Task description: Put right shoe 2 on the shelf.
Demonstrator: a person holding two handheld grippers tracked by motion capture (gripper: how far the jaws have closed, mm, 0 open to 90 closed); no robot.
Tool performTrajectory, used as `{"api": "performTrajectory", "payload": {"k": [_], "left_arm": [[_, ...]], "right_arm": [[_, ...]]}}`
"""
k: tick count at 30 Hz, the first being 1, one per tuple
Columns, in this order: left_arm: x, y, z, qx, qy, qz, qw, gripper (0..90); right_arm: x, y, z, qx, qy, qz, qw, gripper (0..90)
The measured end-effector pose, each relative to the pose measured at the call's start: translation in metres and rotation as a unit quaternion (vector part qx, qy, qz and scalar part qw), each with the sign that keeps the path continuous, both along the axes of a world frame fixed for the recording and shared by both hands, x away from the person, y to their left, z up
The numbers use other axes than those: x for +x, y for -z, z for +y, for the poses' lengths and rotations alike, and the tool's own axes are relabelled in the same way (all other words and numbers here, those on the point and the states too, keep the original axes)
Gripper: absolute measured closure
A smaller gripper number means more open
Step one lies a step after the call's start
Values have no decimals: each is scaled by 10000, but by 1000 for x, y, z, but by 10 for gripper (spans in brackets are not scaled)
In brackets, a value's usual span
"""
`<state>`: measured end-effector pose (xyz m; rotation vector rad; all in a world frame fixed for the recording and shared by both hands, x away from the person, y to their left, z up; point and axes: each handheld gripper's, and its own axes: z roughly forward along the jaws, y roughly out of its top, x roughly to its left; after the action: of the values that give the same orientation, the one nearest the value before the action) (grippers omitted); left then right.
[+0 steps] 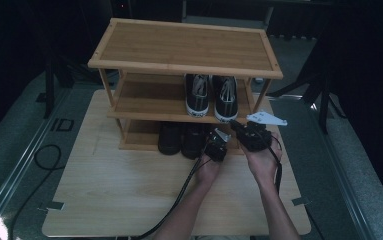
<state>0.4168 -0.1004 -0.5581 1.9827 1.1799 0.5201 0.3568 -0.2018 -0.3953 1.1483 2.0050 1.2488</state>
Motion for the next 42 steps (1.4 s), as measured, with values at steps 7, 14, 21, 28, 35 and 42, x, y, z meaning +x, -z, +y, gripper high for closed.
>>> {"api": "performTrajectory", "payload": {"k": [7,14,21,28,35,42], "left_arm": [[0,0,0,-1,8,8,10000,900],[0,0,0,-19,-6,2,10000,900],[0,0,0,-21,-6,-5,10000,900],[0,0,0,-10,7,3,10000,900],[0,0,0,3,6,-1,10000,900],[0,0,0,-46,-50,21,10000,890]], "right_arm": [[6,-2,19,-114,-206,15,9997,900],[9,-2,16,-20,-222,79,9997,900],[9,-2,16,-22,-247,98,9996,900],[1,-7,6,146,-147,-27,9998,900],[-11,-7,-8,168,-6,-106,9998,892],[-29,4,-28,205,187,-108,9996,888]]}}
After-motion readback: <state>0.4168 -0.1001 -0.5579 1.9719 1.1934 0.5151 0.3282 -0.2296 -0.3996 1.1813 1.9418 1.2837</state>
